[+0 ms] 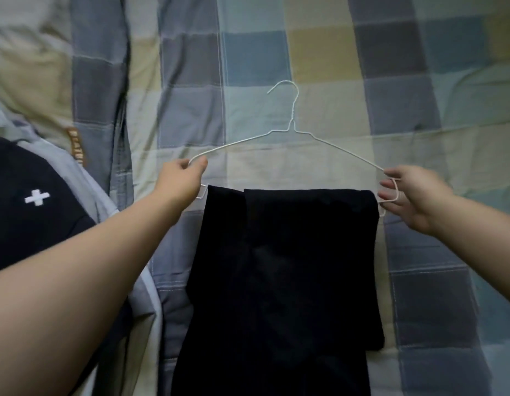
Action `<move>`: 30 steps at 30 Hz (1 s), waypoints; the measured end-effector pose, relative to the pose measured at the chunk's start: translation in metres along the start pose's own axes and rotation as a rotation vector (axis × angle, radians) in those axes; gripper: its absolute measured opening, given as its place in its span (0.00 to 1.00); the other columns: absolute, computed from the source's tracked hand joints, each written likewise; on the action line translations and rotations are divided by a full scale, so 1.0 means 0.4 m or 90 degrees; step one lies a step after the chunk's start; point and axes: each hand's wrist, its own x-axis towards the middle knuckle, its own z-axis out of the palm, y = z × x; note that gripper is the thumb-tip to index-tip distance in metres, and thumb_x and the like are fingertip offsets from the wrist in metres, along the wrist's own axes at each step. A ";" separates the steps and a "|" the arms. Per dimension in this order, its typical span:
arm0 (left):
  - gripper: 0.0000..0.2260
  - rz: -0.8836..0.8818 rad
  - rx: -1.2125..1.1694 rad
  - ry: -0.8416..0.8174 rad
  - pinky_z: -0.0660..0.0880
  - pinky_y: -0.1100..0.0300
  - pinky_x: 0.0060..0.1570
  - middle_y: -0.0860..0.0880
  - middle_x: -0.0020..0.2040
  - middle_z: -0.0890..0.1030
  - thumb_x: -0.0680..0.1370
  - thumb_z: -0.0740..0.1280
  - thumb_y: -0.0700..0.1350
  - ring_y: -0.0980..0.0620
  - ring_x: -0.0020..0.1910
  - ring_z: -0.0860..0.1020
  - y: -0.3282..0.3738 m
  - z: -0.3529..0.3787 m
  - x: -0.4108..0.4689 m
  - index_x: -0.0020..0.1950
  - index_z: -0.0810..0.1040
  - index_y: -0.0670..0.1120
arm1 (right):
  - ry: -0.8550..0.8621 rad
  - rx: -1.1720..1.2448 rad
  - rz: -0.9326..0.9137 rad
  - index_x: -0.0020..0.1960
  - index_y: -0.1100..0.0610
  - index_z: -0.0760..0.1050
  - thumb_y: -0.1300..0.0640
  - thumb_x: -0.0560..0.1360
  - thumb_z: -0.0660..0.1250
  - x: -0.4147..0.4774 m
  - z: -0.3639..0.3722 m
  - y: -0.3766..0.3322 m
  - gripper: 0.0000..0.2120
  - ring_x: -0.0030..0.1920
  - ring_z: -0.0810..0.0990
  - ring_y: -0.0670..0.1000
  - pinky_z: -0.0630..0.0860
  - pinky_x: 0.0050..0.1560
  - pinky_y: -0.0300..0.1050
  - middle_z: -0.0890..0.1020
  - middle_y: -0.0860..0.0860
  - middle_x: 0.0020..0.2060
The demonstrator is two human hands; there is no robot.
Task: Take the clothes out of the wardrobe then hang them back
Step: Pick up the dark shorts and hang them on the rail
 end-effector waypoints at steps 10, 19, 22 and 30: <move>0.09 -0.035 -0.079 0.019 0.80 0.49 0.51 0.43 0.50 0.80 0.82 0.64 0.47 0.50 0.34 0.78 0.264 -0.169 -0.406 0.47 0.77 0.43 | -0.048 0.151 0.054 0.43 0.54 0.72 0.56 0.80 0.60 -0.438 -0.279 -0.190 0.08 0.41 0.75 0.50 0.72 0.46 0.43 0.76 0.49 0.41; 0.10 0.062 -0.103 -0.015 0.79 0.51 0.46 0.45 0.43 0.81 0.81 0.66 0.47 0.47 0.35 0.80 0.490 -0.404 -0.883 0.42 0.77 0.45 | 0.008 0.237 -0.127 0.44 0.54 0.75 0.66 0.77 0.65 -0.997 -0.517 -0.296 0.08 0.40 0.77 0.49 0.74 0.47 0.42 0.78 0.52 0.39; 0.09 0.139 -0.112 -0.039 0.80 0.46 0.50 0.46 0.42 0.82 0.81 0.67 0.47 0.45 0.39 0.82 0.531 -0.472 -0.983 0.43 0.78 0.46 | 0.048 0.254 -0.193 0.45 0.55 0.75 0.66 0.78 0.65 -1.161 -0.577 -0.285 0.08 0.41 0.77 0.49 0.75 0.48 0.43 0.79 0.52 0.40; 0.06 0.383 -0.094 -0.139 0.81 0.46 0.53 0.47 0.48 0.83 0.82 0.64 0.48 0.48 0.44 0.83 0.634 -0.569 -1.143 0.51 0.79 0.47 | 0.188 0.320 -0.315 0.45 0.56 0.76 0.67 0.79 0.62 -1.489 -0.643 -0.175 0.09 0.44 0.79 0.50 0.78 0.51 0.46 0.80 0.53 0.42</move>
